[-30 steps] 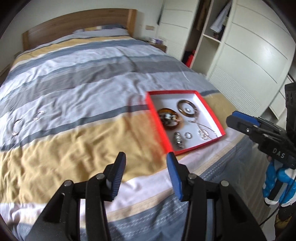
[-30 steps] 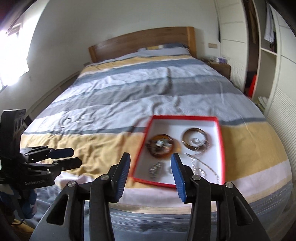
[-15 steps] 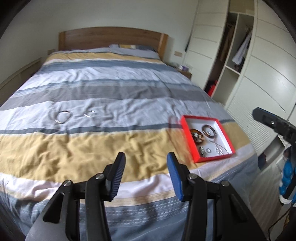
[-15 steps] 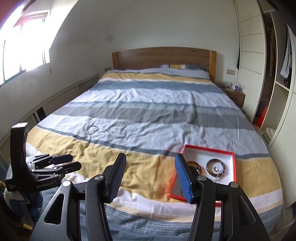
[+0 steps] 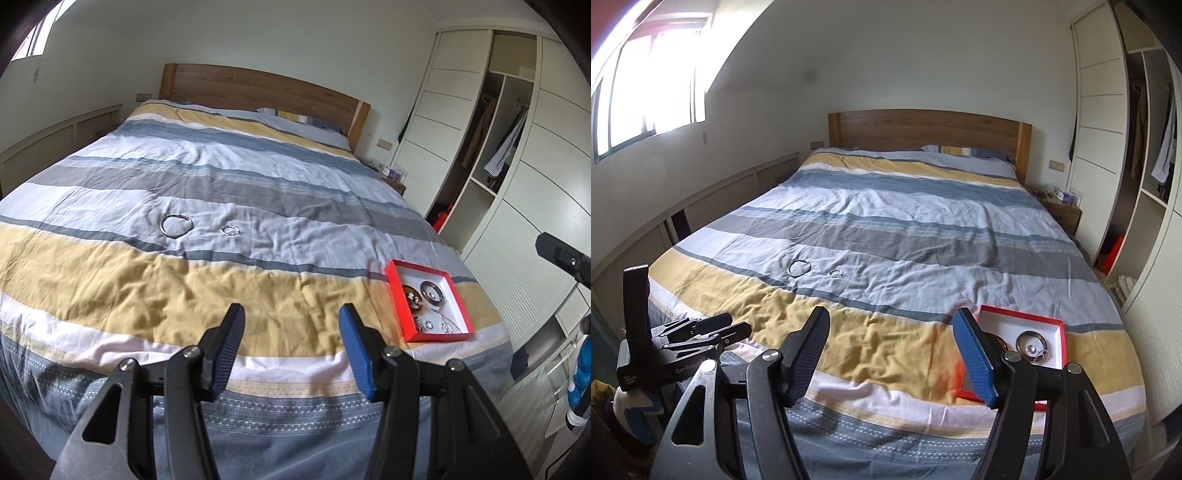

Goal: Organize jewelry
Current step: 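Withdraw both grippers from the box back over the last two hoops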

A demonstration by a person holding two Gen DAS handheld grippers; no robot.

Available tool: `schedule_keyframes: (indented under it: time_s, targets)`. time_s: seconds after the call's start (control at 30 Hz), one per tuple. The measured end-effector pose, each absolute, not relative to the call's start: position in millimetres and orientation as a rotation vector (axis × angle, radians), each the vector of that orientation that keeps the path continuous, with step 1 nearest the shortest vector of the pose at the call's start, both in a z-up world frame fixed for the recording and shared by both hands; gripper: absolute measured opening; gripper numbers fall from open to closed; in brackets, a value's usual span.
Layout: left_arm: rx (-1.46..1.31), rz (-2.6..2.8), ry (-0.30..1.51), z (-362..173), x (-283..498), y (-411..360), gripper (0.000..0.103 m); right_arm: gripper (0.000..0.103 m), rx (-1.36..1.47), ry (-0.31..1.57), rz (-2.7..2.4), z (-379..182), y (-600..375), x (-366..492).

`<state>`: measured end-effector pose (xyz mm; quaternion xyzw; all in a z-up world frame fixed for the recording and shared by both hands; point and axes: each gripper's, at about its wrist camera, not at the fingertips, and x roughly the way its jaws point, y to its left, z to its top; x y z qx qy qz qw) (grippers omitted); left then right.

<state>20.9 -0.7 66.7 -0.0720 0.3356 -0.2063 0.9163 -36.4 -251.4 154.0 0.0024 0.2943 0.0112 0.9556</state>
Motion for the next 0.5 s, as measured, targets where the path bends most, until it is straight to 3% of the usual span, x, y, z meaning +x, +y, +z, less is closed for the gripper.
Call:
schedule_keyframes:
  time_s: [0.5]
  targets:
    - [-0.185, -0.262, 0.807, 11.0, 45.6, 51.5, 0.051, 0.069, 0.043, 0.676, 0.113, 113.4, -239.5, 17.3]
